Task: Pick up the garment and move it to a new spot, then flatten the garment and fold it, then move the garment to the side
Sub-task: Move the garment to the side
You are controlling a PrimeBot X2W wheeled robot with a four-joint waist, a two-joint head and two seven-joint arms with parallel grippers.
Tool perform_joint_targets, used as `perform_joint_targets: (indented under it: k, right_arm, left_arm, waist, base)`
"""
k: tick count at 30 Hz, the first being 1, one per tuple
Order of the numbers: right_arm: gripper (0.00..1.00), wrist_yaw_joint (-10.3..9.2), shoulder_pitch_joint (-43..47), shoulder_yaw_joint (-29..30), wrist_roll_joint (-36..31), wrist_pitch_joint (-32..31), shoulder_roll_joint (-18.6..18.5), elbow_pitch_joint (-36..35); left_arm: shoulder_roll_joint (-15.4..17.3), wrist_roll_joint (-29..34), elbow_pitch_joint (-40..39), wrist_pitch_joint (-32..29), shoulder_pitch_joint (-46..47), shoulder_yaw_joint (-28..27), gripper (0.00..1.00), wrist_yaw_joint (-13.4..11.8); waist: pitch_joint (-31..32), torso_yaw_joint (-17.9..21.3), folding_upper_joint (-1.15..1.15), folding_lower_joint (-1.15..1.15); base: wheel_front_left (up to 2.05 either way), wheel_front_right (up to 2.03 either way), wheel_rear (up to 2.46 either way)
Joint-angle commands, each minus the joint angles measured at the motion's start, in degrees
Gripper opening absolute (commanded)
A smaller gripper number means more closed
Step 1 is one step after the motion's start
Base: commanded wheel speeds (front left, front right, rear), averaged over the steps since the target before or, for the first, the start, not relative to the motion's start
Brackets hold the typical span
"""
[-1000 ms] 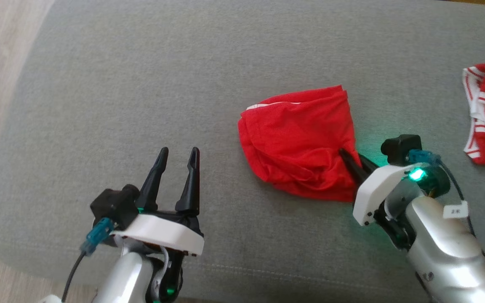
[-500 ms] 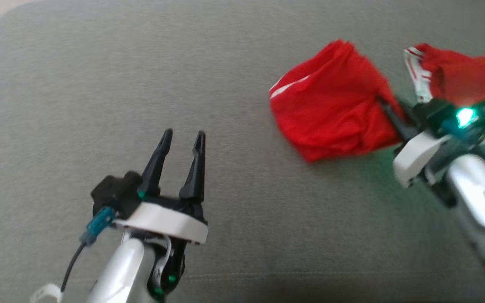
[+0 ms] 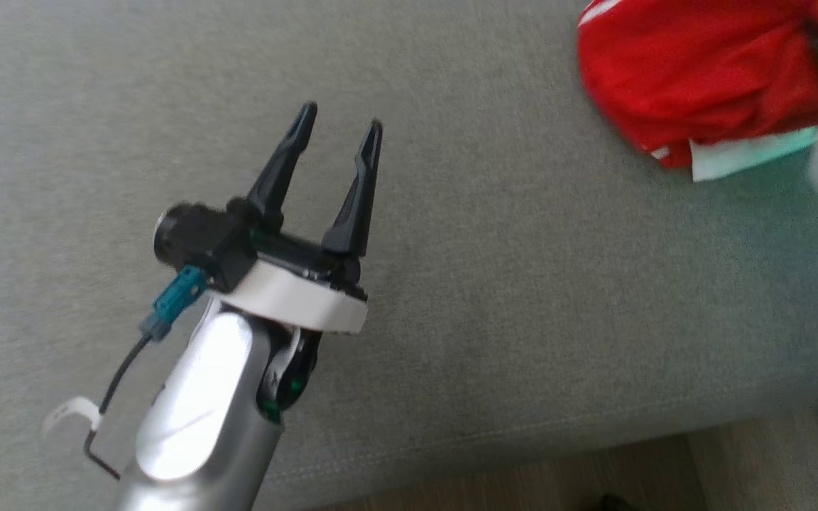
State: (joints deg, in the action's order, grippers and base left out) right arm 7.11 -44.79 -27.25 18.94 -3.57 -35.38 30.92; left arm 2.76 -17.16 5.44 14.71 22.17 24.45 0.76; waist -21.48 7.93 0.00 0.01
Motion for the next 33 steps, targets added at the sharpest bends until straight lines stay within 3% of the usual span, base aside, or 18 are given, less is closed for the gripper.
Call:
perform_joint_targets:
  k: [1,6,13,14,15,26,33]
  right_arm:
    - [0.00,0.37,-1.58,1.90,0.57,-0.30,-2.24,0.60]
    - [0.00,0.37,-4.05,6.57,2.85,-1.75,0.26,6.08]
    - [0.00,0.37,-6.34,10.00,0.25,-3.79,2.65,12.34]
    - [0.25,0.37,-6.59,10.40,-0.06,-3.92,2.86,12.98]
    - [1.00,0.37,-6.84,10.94,-0.42,-3.95,3.00,13.67]
    - [1.00,0.37,-6.93,18.27,-5.19,-1.47,6.53,16.88]
    - [1.00,0.37,-3.77,19.47,-4.35,2.86,11.15,10.27]
  left_arm:
    - [0.11,0.65,-1.62,0.29,2.45,-1.55,1.00,0.38]
    - [0.11,1.38,-1.04,0.29,3.94,-2.04,1.00,0.95]
    - [0.11,1.76,-0.51,0.29,4.01,-3.08,1.00,1.20]
    - [0.11,1.72,-0.52,0.29,3.98,-3.27,1.00,1.18]
    - [0.11,1.68,-0.55,0.29,3.96,-3.45,1.00,1.17]
    - [0.11,-0.33,-1.11,0.29,2.19,-5.02,1.00,0.45]
    - [0.11,-2.74,-1.89,0.29,-1.09,-6.56,1.00,-1.02]
  waist:
    - [-3.48,2.19,0.00,-0.01]
    - [-6.05,2.94,0.00,-0.01]
    - [-7.55,2.62,0.00,-0.01]
    - [-7.66,2.48,0.00,-0.01]
    - [-7.73,2.31,0.00,-0.01]
    - [-3.69,0.21,0.00,-0.01]
    - [2.45,-2.36,0.00,-0.01]
  base:
    - [0.00,0.00,0.00]
    - [0.00,0.00,0.00]
    - [0.00,0.00,0.00]
    - [0.00,0.00,0.00]
    - [0.00,0.00,0.00]
    - [0.00,0.00,0.00]
    - [0.00,0.00,0.00]
